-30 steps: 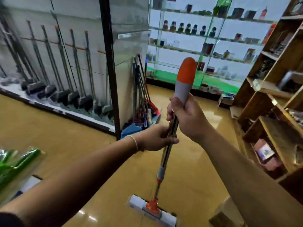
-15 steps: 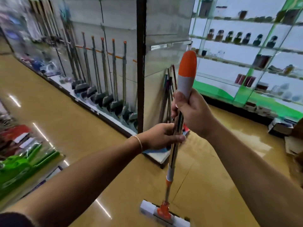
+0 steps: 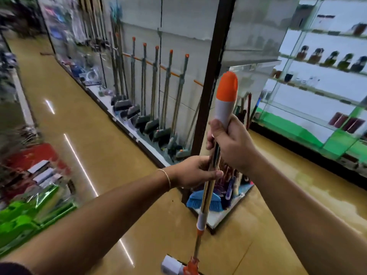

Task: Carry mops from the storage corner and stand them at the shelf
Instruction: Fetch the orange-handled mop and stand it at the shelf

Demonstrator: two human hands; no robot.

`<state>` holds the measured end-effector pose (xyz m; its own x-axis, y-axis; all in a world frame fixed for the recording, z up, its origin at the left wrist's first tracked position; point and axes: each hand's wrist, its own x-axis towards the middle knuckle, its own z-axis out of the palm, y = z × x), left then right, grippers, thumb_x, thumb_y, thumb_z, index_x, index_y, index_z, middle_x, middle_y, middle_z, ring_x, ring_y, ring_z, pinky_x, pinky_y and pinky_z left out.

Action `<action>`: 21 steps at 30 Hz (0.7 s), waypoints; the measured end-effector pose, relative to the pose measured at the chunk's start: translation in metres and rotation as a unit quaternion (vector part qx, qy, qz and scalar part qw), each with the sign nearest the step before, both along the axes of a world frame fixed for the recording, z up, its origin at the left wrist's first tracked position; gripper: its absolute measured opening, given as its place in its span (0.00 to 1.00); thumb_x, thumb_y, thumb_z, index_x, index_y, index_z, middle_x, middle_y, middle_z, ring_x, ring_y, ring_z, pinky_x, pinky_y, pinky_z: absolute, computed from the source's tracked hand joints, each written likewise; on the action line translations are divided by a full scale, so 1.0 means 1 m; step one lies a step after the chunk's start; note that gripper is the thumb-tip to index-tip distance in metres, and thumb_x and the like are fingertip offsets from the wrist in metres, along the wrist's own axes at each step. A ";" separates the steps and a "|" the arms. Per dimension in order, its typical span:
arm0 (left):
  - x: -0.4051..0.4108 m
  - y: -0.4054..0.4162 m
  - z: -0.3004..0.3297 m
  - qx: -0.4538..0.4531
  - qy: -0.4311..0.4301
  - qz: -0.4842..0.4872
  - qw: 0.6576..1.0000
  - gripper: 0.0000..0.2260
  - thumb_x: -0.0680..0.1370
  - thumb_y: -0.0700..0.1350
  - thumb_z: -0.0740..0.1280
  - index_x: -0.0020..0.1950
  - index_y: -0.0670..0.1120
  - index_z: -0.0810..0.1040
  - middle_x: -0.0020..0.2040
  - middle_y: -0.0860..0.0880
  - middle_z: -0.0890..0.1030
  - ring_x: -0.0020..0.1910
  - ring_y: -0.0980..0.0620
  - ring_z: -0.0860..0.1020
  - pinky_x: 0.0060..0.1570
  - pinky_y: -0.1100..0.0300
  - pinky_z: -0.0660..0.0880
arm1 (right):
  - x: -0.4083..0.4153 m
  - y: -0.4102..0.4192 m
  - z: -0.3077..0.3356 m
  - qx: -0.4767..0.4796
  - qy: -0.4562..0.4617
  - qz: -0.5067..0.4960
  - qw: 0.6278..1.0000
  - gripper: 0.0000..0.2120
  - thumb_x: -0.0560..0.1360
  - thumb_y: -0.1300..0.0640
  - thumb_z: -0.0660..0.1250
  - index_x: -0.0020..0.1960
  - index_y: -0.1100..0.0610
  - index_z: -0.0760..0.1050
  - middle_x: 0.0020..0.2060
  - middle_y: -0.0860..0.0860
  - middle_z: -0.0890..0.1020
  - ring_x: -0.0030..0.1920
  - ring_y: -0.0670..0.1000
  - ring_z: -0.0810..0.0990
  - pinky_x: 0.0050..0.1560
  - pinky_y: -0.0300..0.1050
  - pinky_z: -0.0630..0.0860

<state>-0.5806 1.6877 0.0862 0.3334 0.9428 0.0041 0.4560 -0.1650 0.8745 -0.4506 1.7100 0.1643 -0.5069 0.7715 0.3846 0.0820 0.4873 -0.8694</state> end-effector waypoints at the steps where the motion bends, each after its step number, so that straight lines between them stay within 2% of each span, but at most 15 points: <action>1: -0.015 0.015 0.001 -0.007 -0.005 -0.002 1.000 0.12 0.79 0.50 0.67 0.54 0.42 0.77 0.51 0.42 0.82 0.50 0.46 0.81 0.53 0.51 0.79 | -0.015 0.015 0.002 0.002 -0.003 0.004 1.000 0.13 0.80 0.50 0.59 0.50 0.61 0.67 0.31 0.47 0.75 0.33 0.51 0.77 0.36 0.47 0.77; 3: -0.047 0.042 0.004 -0.021 -0.015 -0.002 1.000 0.13 0.79 0.50 0.67 0.55 0.41 0.77 0.52 0.41 0.82 0.52 0.45 0.81 0.55 0.51 0.79 | -0.045 0.044 0.006 0.009 -0.010 0.011 1.000 0.14 0.81 0.51 0.58 0.50 0.63 0.68 0.31 0.49 0.75 0.32 0.51 0.77 0.35 0.43 0.77; 5: -0.080 0.067 0.009 -0.027 -0.023 0.001 0.999 0.14 0.78 0.50 0.68 0.55 0.40 0.77 0.52 0.39 0.81 0.54 0.41 0.80 0.58 0.47 0.78 | -0.076 0.068 0.012 0.015 -0.013 0.017 1.000 0.12 0.84 0.54 0.58 0.49 0.64 0.68 0.32 0.51 0.74 0.32 0.51 0.76 0.34 0.41 0.77; 9: -0.139 0.112 0.021 -0.030 -0.042 0.018 0.998 0.16 0.75 0.54 0.70 0.52 0.42 0.79 0.50 0.41 0.81 0.53 0.42 0.80 0.59 0.40 0.76 | -0.131 0.112 0.031 0.013 -0.007 0.049 0.999 0.10 0.84 0.54 0.58 0.51 0.62 0.67 0.33 0.53 0.74 0.34 0.54 0.76 0.37 0.48 0.78; 12: -0.173 0.139 0.030 -0.011 -0.075 0.045 0.996 0.18 0.74 0.53 0.71 0.52 0.38 0.79 0.50 0.36 0.81 0.52 0.39 0.80 0.59 0.37 0.75 | -0.166 0.146 0.043 0.011 -0.003 0.080 0.997 0.10 0.84 0.55 0.58 0.51 0.62 0.68 0.33 0.51 0.74 0.34 0.53 0.76 0.38 0.49 0.78; 14: -0.196 0.156 0.035 0.002 -0.081 0.067 0.994 0.17 0.76 0.50 0.70 0.52 0.36 0.79 0.51 0.33 0.79 0.52 0.37 0.80 0.58 0.37 0.75 | -0.189 0.169 0.047 0.013 0.002 0.097 0.995 0.10 0.84 0.55 0.58 0.50 0.62 0.68 0.32 0.50 0.74 0.34 0.53 0.76 0.37 0.47 0.78; 17: -0.231 0.180 0.038 0.017 -0.075 0.092 0.993 0.16 0.77 0.51 0.69 0.53 0.38 0.79 0.51 0.37 0.80 0.53 0.41 0.80 0.58 0.41 0.76 | -0.226 0.204 0.047 0.010 0.001 0.126 0.992 0.10 0.84 0.54 0.58 0.51 0.62 0.68 0.33 0.51 0.74 0.35 0.53 0.77 0.39 0.47 0.78; 21: -0.277 0.218 0.033 0.030 -0.099 0.139 0.985 0.19 0.78 0.50 0.69 0.53 0.33 0.77 0.50 0.32 0.78 0.52 0.35 0.78 0.57 0.40 0.75 | -0.277 0.255 0.038 0.004 0.008 0.156 0.988 0.09 0.83 0.53 0.58 0.50 0.59 0.70 0.33 0.50 0.75 0.34 0.50 0.77 0.38 0.40 0.78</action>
